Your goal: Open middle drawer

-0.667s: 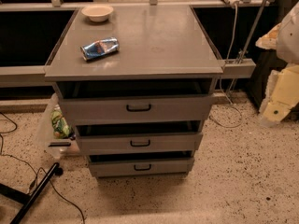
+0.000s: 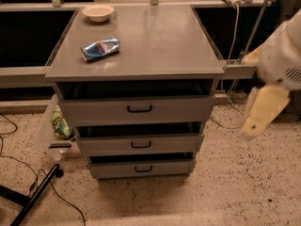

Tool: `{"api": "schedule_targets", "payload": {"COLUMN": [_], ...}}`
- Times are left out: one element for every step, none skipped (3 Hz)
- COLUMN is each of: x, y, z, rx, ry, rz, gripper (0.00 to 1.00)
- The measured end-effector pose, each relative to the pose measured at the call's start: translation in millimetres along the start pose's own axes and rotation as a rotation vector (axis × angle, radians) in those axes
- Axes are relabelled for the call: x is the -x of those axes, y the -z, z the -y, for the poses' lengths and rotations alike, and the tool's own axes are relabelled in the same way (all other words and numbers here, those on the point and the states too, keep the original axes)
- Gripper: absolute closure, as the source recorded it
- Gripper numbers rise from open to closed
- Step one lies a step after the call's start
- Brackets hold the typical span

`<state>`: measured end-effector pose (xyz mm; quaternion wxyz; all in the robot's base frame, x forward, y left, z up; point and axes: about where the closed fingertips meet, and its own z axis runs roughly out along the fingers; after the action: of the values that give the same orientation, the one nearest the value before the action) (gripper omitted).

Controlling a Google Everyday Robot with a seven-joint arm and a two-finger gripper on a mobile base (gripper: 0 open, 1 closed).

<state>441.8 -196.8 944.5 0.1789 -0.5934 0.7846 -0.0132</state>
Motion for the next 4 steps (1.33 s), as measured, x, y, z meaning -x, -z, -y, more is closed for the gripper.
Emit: {"api": "schedule_targets", "payload": {"x": [24.2, 24.2, 25.0, 26.5], "y": [-96.9, -96.9, -126.7, -196.8], "z": [-36.4, -36.4, -38.6, -60.5], "rx": [0.076, 0.076, 0.07, 0.068], "ry": [-0.053, -0.053, -0.055, -0.05], "rz": [0.127, 0.127, 0.16, 0.135], "gripper": [0.0, 0.0, 0.0, 0.0]}}
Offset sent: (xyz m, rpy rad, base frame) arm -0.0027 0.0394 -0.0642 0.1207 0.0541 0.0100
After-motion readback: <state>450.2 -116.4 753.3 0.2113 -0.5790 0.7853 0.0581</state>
